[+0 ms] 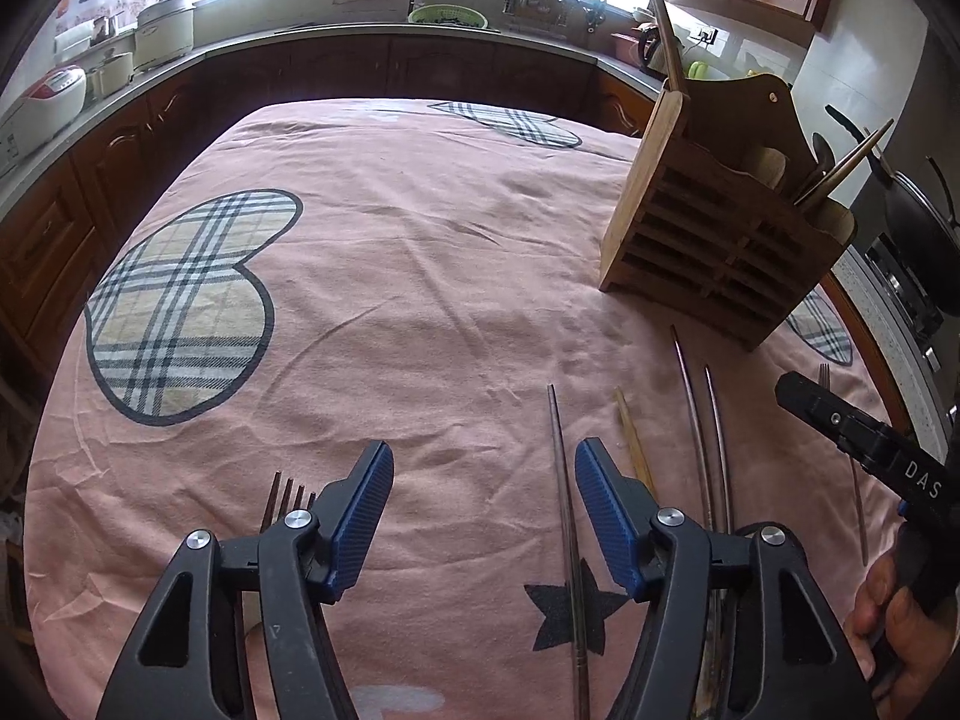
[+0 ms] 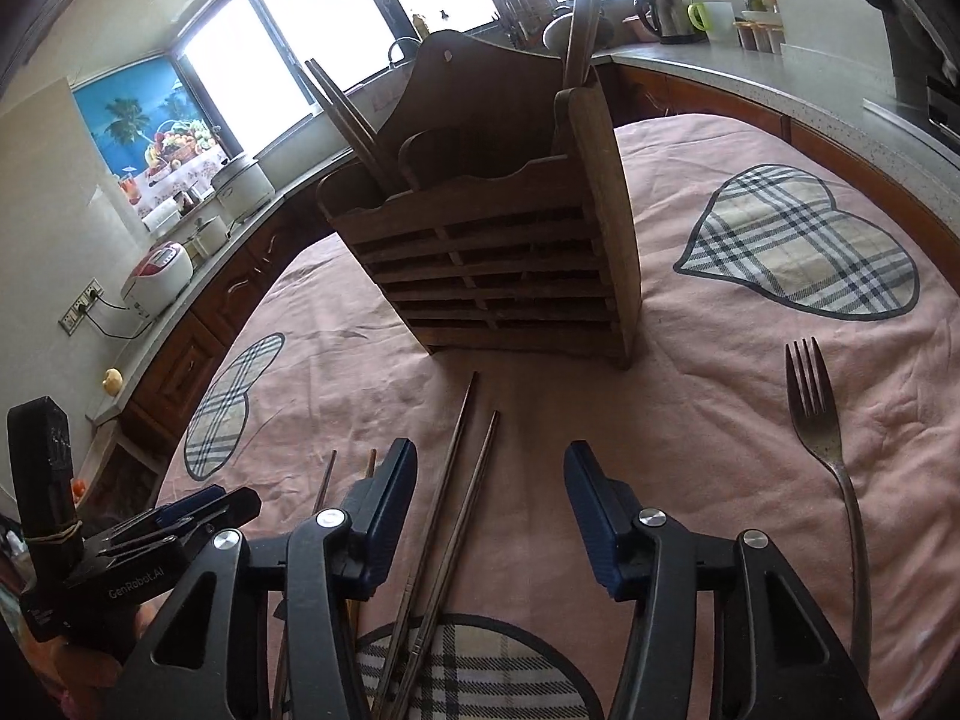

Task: Organize utensils
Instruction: 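Grasp a metal chopstick with the left tool while the right tool grasps a wooden chopstick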

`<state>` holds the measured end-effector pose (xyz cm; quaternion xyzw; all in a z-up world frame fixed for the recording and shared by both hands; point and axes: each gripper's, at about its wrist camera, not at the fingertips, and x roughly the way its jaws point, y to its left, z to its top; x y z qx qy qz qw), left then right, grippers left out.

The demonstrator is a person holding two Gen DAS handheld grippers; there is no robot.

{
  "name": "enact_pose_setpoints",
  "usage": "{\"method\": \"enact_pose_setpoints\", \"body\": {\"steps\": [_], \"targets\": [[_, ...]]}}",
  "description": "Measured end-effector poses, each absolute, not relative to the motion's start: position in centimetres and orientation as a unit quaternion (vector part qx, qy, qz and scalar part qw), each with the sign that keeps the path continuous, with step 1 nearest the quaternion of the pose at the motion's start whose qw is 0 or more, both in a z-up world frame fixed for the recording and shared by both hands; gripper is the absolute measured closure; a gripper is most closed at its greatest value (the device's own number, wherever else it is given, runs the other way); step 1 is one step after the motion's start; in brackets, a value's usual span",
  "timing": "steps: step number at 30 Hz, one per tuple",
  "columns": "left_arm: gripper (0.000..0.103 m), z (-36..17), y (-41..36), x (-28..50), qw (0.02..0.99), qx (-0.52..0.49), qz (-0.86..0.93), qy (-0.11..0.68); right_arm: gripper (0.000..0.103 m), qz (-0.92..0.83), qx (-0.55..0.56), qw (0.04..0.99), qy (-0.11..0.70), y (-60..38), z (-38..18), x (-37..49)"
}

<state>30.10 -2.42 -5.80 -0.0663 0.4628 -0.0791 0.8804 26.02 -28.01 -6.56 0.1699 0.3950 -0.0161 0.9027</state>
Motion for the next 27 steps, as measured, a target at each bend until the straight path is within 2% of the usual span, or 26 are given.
{"method": "enact_pose_setpoints", "body": {"steps": [7,10,11,17,19,24,27], "targets": [[0.051,-7.4,-3.9,32.9,0.869,-0.042,-0.096,0.484,0.065,-0.012,0.157,0.891,0.426,-27.7,-8.1,28.9],[0.057,-8.3,-4.3,33.8,0.863,-0.039,-0.1,0.493,0.067,-0.011,0.15,0.886,0.439,-27.5,-8.9,29.8],[0.061,-8.5,-4.5,34.0,0.862,-0.037,-0.101,0.496,0.07,-0.012,0.146,0.884,0.443,-27.5,-9.1,30.1],[0.064,-9.0,-6.2,34.4,0.869,0.007,-0.099,0.486,0.075,-0.015,0.103,0.885,0.454,-26.8,-9.8,31.0],[0.07,-9.2,-6.7,34.5,0.871,0.022,-0.094,0.483,0.077,-0.02,0.084,0.886,0.456,-26.4,-9.8,31.1],[0.096,-9.5,-7.5,34.6,0.87,0.027,-0.103,0.481,0.092,-0.036,0.035,0.889,0.455,-25.7,-9.8,31.0],[0.097,-9.4,-7.1,34.8,0.867,0.009,-0.112,0.485,0.094,-0.033,0.052,0.889,0.454,-26.2,-9.7,30.8]]}}
